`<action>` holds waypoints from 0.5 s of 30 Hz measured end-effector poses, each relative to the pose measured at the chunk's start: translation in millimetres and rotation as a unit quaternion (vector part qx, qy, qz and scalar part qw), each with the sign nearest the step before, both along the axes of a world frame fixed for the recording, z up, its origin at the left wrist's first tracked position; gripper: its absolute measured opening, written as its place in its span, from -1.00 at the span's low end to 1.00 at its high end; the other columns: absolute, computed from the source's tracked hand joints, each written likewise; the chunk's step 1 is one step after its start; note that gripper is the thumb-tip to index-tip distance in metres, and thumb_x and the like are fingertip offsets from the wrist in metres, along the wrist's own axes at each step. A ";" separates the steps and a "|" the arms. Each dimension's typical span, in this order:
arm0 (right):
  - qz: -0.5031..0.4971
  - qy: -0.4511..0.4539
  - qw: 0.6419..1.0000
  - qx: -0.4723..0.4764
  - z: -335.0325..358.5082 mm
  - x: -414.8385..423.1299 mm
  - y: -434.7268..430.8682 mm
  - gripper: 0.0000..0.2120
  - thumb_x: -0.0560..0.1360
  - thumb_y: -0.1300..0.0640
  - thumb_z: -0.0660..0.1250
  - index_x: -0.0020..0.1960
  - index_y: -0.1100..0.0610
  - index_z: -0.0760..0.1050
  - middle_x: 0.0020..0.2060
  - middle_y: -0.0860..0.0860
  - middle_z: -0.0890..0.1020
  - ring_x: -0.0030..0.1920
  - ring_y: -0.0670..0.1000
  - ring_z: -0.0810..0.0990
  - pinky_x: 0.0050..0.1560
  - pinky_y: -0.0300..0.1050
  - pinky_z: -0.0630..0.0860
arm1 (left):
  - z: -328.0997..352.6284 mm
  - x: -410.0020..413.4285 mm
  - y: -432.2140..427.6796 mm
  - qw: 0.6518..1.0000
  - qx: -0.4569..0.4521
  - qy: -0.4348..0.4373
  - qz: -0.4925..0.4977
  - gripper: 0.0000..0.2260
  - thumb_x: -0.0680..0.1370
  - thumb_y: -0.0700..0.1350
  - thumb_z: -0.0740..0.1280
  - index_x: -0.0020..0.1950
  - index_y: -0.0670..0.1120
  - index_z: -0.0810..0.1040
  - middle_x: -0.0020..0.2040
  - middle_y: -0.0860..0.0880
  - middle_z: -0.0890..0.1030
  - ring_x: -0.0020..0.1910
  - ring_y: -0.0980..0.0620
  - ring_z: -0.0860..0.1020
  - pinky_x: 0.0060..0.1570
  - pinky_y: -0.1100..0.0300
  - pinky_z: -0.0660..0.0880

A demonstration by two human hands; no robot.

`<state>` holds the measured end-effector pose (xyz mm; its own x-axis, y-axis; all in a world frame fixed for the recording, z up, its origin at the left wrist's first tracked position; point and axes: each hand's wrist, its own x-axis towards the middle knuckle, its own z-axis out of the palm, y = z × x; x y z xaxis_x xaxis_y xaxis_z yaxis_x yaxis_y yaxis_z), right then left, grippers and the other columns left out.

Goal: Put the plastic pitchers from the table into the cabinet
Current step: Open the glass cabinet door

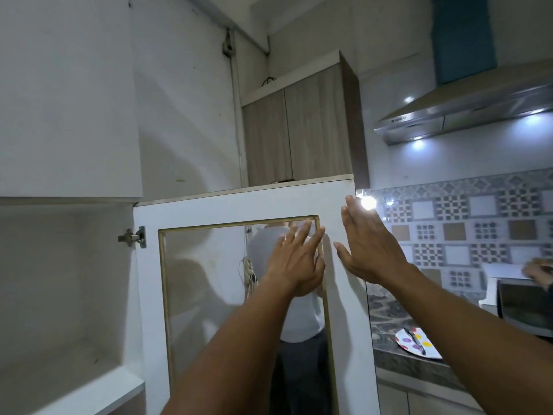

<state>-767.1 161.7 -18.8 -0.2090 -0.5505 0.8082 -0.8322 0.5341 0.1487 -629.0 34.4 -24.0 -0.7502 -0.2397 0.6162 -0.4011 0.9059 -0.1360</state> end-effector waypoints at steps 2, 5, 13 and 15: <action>-0.014 0.002 1.000 0.005 -2.3 -3.0 -2.7 -0.19 0.56 -0.22 0.03 0.62 0.28 0.01 0.63 0.21 -0.04 0.63 0.20 -0.03 0.57 0.15 0.08 | -1.8 -4.3 -6.3 1.000 -0.002 -0.004 0.007 -0.43 0.66 0.19 -0.02 0.65 0.13 -0.09 0.67 -0.01 -0.13 0.64 -0.10 -0.15 0.59 -0.15 -0.08; -0.017 0.010 1.000 0.000 -5.4 -4.6 -4.3 -0.19 0.57 -0.22 0.08 0.63 0.26 -0.01 0.64 0.19 -0.06 0.63 0.19 -0.05 0.56 0.13 0.03 | -5.9 -3.9 -12.0 1.000 -0.017 -0.005 0.010 -0.43 0.65 0.21 -0.02 0.64 0.13 -0.08 0.67 0.01 -0.16 0.64 -0.09 -0.18 0.59 -0.18 -0.07; -0.013 0.017 1.000 0.008 -4.0 13.5 10.6 -0.23 0.51 -0.22 0.18 0.60 0.18 0.18 0.62 0.18 0.11 0.61 0.21 0.07 0.52 0.29 0.07 | -4.5 22.4 14.7 1.000 0.011 0.004 0.027 -0.43 0.66 0.19 0.02 0.64 0.13 -0.04 0.67 -0.02 -0.10 0.64 -0.11 -0.13 0.59 -0.18 -0.05; 0.022 0.010 1.000 0.019 -5.7 32.4 17.1 -0.27 0.51 -0.20 0.13 0.59 0.14 0.22 0.61 0.16 0.16 0.61 0.20 0.10 0.53 0.30 0.08 | -8.6 43.3 23.0 0.999 0.015 0.011 0.046 -0.44 0.65 0.19 0.03 0.64 0.13 -0.01 0.67 -0.03 -0.07 0.64 -0.11 -0.09 0.58 -0.18 -0.02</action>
<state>-734.7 178.8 -24.6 -0.1688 -0.5896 0.7898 -0.8513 0.4912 0.1847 -585.7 57.3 -32.6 -0.7107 -0.3264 0.6232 -0.4860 0.8683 -0.0995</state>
